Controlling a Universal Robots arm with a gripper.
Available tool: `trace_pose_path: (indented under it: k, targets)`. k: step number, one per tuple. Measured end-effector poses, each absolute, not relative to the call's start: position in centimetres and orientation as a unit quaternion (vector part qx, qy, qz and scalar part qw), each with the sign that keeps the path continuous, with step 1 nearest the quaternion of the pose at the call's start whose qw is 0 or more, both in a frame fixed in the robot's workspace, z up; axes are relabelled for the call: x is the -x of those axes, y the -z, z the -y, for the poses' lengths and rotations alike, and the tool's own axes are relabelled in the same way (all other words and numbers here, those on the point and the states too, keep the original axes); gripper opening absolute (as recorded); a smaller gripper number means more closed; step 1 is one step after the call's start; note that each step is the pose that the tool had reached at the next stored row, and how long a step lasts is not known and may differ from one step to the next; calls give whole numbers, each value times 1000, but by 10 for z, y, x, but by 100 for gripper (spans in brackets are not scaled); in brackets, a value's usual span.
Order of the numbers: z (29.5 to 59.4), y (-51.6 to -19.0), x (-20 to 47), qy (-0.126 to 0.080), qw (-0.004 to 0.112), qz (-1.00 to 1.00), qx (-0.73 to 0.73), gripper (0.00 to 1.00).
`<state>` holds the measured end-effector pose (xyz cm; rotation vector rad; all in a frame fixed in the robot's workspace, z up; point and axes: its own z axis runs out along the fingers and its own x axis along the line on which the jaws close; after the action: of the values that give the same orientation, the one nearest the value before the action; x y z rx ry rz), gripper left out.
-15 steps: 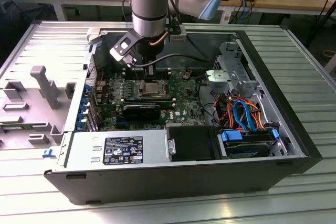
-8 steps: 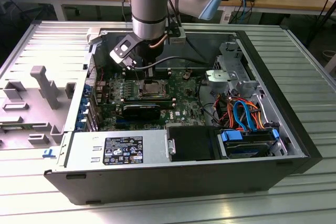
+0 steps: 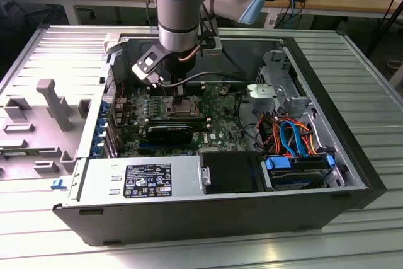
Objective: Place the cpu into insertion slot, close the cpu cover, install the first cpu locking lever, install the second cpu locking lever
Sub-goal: 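Close the cpu cover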
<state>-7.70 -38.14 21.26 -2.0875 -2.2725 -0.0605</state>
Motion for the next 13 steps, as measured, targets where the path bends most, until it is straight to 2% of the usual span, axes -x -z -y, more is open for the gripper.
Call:
trace_pose_path:
  k: [13]
  targets:
    - [381, -205, 77, 19, 27, 736, 676, 11]
